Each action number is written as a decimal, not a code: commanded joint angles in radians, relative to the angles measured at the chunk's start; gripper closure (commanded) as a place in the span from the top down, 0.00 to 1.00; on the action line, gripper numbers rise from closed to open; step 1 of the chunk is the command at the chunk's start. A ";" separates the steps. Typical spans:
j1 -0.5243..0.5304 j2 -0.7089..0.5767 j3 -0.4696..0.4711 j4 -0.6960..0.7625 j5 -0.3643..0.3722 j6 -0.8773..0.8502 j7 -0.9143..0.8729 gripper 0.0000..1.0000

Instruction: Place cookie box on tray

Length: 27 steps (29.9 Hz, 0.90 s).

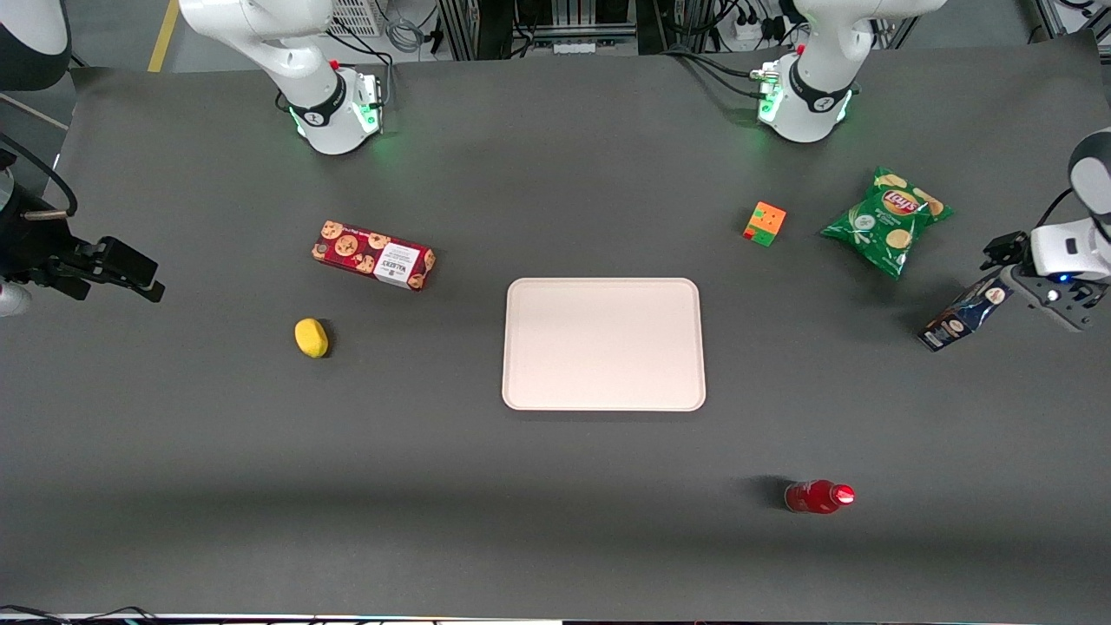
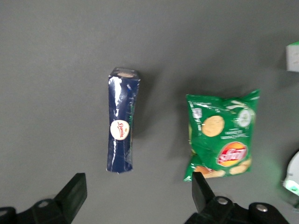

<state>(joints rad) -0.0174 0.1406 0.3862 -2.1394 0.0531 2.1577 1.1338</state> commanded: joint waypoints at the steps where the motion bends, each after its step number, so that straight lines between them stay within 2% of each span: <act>1: 0.007 0.046 0.005 -0.010 -0.065 0.079 0.072 1.00; 8: 0.013 0.073 0.005 -0.040 -0.073 0.122 0.081 1.00; 17: 0.014 0.080 0.006 -0.154 -0.084 0.310 0.103 1.00; 22: 0.014 0.094 0.006 -0.154 -0.113 0.321 0.106 0.79; 23: 0.014 0.097 0.006 -0.155 -0.116 0.326 0.106 0.70; 27: 0.014 0.102 0.006 -0.154 -0.124 0.329 0.106 0.22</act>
<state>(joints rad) -0.0042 0.2407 0.3885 -2.2851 -0.0415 2.4640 1.2083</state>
